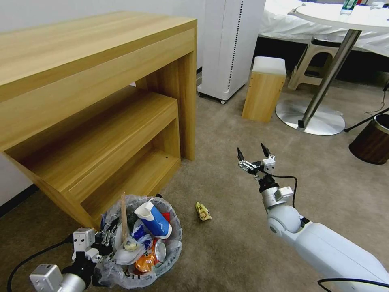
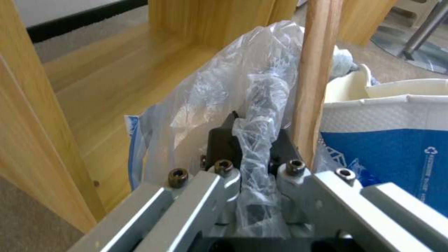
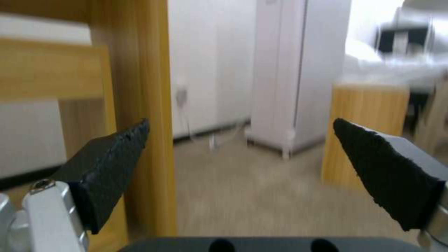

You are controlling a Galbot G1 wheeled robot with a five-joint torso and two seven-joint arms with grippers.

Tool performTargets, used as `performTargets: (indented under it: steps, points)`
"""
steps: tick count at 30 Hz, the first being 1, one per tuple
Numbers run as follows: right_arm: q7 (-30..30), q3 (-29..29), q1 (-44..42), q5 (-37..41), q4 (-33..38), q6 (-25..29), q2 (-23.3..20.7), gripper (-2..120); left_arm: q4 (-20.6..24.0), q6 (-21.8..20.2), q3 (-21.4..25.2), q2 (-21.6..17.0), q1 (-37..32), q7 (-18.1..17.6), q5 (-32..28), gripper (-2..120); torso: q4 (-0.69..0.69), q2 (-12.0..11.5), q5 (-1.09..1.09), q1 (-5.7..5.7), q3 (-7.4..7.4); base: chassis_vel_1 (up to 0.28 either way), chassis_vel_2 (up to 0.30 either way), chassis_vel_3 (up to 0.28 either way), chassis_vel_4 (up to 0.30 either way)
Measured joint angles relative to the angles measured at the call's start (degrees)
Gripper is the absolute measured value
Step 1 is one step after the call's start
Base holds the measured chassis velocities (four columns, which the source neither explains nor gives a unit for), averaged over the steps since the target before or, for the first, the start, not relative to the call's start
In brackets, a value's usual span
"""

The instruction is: Pick up the trash bin and place the garbage on the floor into it.

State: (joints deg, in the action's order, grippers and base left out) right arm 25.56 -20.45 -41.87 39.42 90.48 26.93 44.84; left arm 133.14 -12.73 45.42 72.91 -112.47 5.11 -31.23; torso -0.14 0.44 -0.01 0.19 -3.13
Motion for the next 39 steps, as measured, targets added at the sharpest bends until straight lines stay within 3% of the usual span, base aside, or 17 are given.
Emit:
performTargets:
  steps: [3, 4, 6, 10, 22, 28, 39]
  points:
    - [2.56, -3.54, 0.69, 9.2, 3.39, -8.29, -0.97, 100, -0.52, 0.13, -0.03, 0.12, 0.39, 0.0, 0.0, 4, 0.0, 0.0, 0.01, -0.01, 0.0, 0.013, -0.017, -0.014, 0.014]
    - [2.56, -3.54, 0.69, 9.2, 3.39, -8.29, -0.97, 100, -0.52, 0.13, -0.03, 0.12, 0.39, 0.0, 0.0, 4, 0.0, 0.0, 0.01, -0.01, 0.0, 0.0, 0.0, 0.0, 0.0]
    - [6.09, -5.45, 1.0, 15.24, 5.26, -16.37, -1.57, 100, -1.2, 0.19, -0.03, -0.34, 1.03, -0.09, -0.32, 4, 0.01, 0.0, 0.0, -0.01, 0.0, 0.0, 0.0, 0.0, 0.0]
    - [7.59, -7.4, 1.04, 16.59, 3.25, -21.44, -0.69, 100, -2.15, 0.25, -0.5, -0.79, 1.84, -0.18, -0.69, 4, -0.01, 0.0, -0.01, -0.01, 0.0, 0.0, 0.0, 0.0, 0.0]
    - [8.49, -16.0, 4.12, 14.63, -7.15, -24.41, 6.99, 100, -3.51, 0.33, -1.7, 0.13, 2.79, -0.21, -0.38, 4, 0.0, 0.0, 0.0, 0.0, -0.01, 0.0, 0.0, 0.0, 0.0]
    - [7.34, -21.11, 6.51, 14.01, -13.52, -26.37, 13.02, 100, -3.98, 0.56, -1.71, 0.64, 3.26, -0.2, -0.41, 4, -0.01, 0.0, 0.0, -0.01, -0.01, 0.0, 0.0, 0.0, 0.0]
    - [9.96, -24.87, 9.08, 14.17, -17.61, -32.22, 20.71, 100, -4.12, 1.01, -1.32, 1.39, 3.62, -0.14, -0.56, 4, 0.01, 0.0, -0.01, 0.0, -0.01, 0.0, 0.0, 0.0, 0.0]
